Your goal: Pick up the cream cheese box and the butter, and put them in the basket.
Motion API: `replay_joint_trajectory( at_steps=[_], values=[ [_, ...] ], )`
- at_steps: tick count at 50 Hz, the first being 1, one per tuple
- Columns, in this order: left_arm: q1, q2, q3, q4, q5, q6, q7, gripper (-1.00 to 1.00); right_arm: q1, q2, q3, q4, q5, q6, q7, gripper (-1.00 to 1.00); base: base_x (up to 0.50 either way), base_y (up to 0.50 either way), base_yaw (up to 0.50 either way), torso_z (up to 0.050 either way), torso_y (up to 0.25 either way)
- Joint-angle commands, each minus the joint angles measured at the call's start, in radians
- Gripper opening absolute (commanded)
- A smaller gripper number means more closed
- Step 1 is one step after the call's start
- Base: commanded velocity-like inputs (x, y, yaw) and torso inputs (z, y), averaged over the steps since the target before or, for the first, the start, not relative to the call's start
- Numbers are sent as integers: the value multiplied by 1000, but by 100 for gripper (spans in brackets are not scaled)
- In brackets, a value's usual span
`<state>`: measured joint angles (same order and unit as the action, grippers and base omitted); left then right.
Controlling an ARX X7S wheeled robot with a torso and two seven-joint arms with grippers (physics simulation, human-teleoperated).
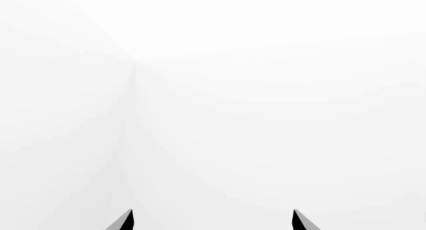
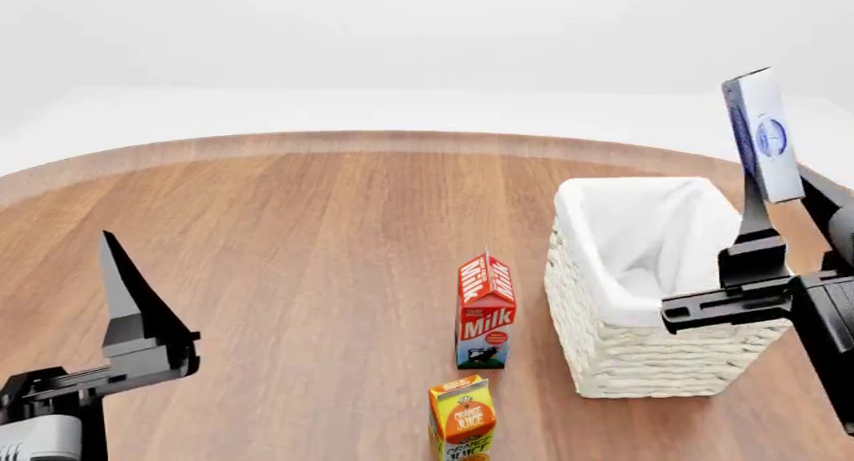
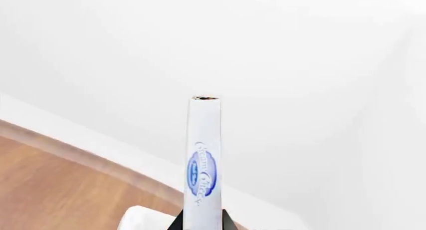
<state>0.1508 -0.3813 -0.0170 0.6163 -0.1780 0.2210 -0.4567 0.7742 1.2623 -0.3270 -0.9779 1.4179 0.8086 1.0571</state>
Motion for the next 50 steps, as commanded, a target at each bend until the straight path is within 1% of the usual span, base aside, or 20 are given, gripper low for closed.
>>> replay_joint_trajectory(
  at_steps=[1,2,5,6,7,9,11,12,13,14,16,18,23,25,29,34,35,42,45,50],
  values=[
    [1,15,-19,13,17,-14,19,100,205,-11,47,108,102,41,-105,-100,0,0,0,0,0],
    [0,14,-18,13,17,-14,19,100,247,-29,31,126,110,73,-144,-100,0,0,0,0,0],
    [-1,14,-16,9,17,-13,19,100,327,-70,7,197,122,122,-160,-100,0,0,0,0,0],
    [-1,14,-15,8,19,-12,19,100,364,-91,-6,238,118,145,-193,-100,0,0,0,0,0],
    [-2,14,-15,6,19,-12,19,100,381,-101,-13,261,121,157,-187,-100,0,0,0,0,0],
    [-3,13,-14,5,19,-13,19,100,440,-135,-32,324,136,193,-223,-100,0,0,0,0,0],
    [-3,13,-13,6,20,-12,18,100,474,-160,-48,367,145,214,-268,-100,0,0,0,0,5],
    [-4,13,-13,5,19,-12,18,100,473,-167,-45,383,145,206,-258,-100,0,0,0,0,0],
    [-5,13,-10,3,20,-12,18,100,495,-189,-60,427,147,222,-296,-100,0,0,0,0,0],
    [-5,13,-10,3,20,-12,18,100,496,-190,-60,428,146,223,-297,-100,0,0,0,0,0],
    [-5,12,-9,3,21,-11,19,100,521,-223,-77,505,142,236,-306,-100,0,0,0,0,0],
    [-5,11,-10,1,19,-11,18,100,553,-250,-99,560,102,252,-339,-100,0,0,0,0,0],
    [-8,11,-7,-4,19,-9,19,100,599,-284,-129,646,60,277,-377,-100,0,0,0,0,0],
    [-6,11,-5,-5,20,-8,19,100,601,-294,-124,681,89,278,-365,-100,0,0,0,0,0],
    [-4,10,-2,-6,21,-6,19,100,618,-314,-150,732,56,291,-394,-100,0,0,0,0,3],
    [-2,8,0,-2,22,-7,18,100,658,-350,-188,815,-6,299,-458,-100,0,0,0,0,0],
    [-2,7,0,1,22,-10,18,100,682,-375,-217,875,-55,302,-487,-100,0,0,0,0,0],
    [-1,6,4,-2,21,-7,19,100,756,-435,-313,1001,-179,315,-594,-100,0,0,0,0,0],
    [-2,5,6,-1,21,-7,19,100,756,-455,-344,1048,-218,305,-623,-100,0,0,0,0,0],
    [-5,5,8,-10,18,-4,20,100,692,-459,-392,1067,-252,282,-665,-100,0,0,0,0,2]
  ],
)
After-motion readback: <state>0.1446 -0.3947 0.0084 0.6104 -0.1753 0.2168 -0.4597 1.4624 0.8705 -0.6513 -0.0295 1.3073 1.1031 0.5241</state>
